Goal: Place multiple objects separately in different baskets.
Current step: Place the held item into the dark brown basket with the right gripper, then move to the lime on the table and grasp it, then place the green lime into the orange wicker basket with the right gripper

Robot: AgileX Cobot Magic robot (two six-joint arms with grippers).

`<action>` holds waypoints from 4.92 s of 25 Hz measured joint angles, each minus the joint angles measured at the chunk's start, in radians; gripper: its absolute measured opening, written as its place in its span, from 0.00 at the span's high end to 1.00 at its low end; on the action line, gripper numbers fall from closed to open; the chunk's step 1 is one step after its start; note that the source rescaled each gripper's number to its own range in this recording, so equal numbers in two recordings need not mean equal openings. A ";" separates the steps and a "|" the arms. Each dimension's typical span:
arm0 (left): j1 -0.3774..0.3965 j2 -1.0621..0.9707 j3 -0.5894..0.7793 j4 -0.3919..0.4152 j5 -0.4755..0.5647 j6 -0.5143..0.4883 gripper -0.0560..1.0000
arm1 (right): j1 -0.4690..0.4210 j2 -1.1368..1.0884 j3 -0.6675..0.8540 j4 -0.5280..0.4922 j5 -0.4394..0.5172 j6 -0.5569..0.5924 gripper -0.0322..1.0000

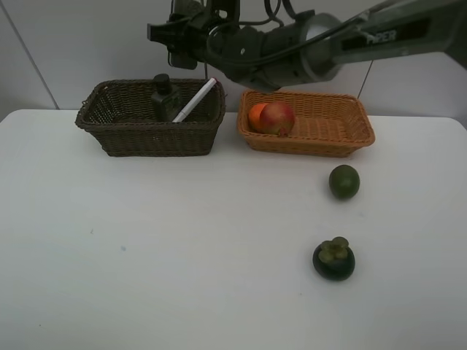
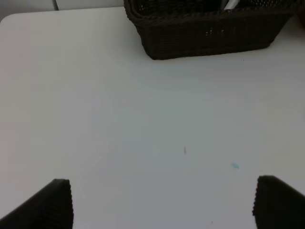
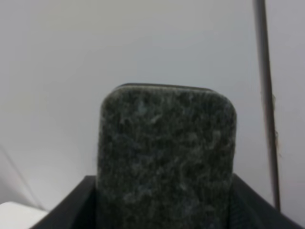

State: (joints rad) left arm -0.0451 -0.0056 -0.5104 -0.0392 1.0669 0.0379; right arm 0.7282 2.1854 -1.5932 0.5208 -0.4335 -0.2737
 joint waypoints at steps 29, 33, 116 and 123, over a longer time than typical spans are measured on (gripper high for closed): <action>0.000 0.000 0.000 0.000 0.000 0.000 0.10 | -0.099 -0.284 0.000 -0.071 0.747 -0.028 0.00; 0.000 0.000 0.000 0.000 0.000 0.000 0.10 | -0.197 -0.340 0.000 -0.195 1.104 -0.028 0.00; 0.000 0.000 0.000 0.000 0.000 0.000 0.10 | -0.490 -0.346 0.514 -0.695 0.951 0.431 0.41; 0.000 0.000 0.000 0.000 0.000 0.000 0.10 | -0.490 -0.454 0.495 -0.695 0.862 0.431 0.41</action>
State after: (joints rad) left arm -0.0451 -0.0056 -0.5104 -0.0392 1.0669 0.0379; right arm 0.2385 1.7318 -1.0982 -0.1739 0.4283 0.1577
